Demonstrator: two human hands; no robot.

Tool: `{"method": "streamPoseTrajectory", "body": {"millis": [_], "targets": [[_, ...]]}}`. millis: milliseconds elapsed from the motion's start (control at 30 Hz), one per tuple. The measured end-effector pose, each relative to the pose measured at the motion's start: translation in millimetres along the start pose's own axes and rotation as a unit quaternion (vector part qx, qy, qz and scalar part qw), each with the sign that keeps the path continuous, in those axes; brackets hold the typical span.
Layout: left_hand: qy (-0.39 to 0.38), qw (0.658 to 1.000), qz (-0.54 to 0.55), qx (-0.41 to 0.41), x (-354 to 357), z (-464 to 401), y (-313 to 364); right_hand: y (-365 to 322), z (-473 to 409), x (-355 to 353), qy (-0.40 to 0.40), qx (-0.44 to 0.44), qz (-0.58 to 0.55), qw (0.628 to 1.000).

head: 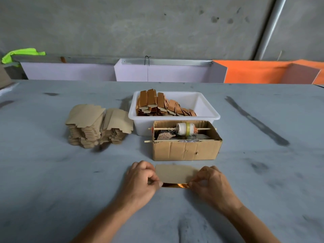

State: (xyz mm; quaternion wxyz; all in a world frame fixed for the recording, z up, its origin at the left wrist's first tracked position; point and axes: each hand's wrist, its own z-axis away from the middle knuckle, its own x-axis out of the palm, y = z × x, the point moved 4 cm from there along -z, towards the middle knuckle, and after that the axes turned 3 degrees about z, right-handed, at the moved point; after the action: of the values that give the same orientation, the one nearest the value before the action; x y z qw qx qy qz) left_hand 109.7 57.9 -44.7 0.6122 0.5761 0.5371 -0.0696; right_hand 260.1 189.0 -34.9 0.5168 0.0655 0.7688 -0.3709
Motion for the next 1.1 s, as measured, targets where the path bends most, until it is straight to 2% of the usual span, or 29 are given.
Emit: {"method": "streamPoseTrajectory", "body": {"millis": [333, 467, 567, 633, 700, 833, 933, 1100], "targets": [[0.034, 0.992, -0.038, -0.115, 5.8, -2.7, 0.0, 3.8, -9.8, 2.5, -0.014, 0.132, 0.029, 0.991], [0.035, 0.986, -0.027, -0.162, 3.4, -2.7, -3.9, 5.7, -10.2, 2.3, -0.018, 0.145, 0.006, 0.989], [0.042, 0.986, -0.016, -0.158, 0.3, 0.1, -3.7, 5.4, -2.4, 5.0, 0.005, 0.131, -0.043, 0.990], [0.055, 0.989, -0.035, -0.129, -0.3, 4.3, 1.6, -1.8, 6.9, 2.7, 0.066, 0.079, -0.020, 0.994], [0.064, 0.993, -0.085, -0.048, 0.4, 7.2, 13.0, -11.3, 14.4, 0.0, 0.125, -0.004, 0.032, 0.992], [0.041, 0.972, -0.175, 0.154, 8.7, 19.7, 45.7, -34.6, 20.9, 0.2, 0.122, -0.138, 0.182, 0.966], [-0.009, 0.951, -0.248, 0.183, 15.5, 26.6, 57.8, -42.3, 26.6, 7.5, 0.075, -0.153, 0.242, 0.955], [0.014, 0.925, -0.298, 0.236, 20.9, 34.7, 61.2, -48.6, 39.3, 15.5, 0.100, -0.169, 0.273, 0.942]]}}
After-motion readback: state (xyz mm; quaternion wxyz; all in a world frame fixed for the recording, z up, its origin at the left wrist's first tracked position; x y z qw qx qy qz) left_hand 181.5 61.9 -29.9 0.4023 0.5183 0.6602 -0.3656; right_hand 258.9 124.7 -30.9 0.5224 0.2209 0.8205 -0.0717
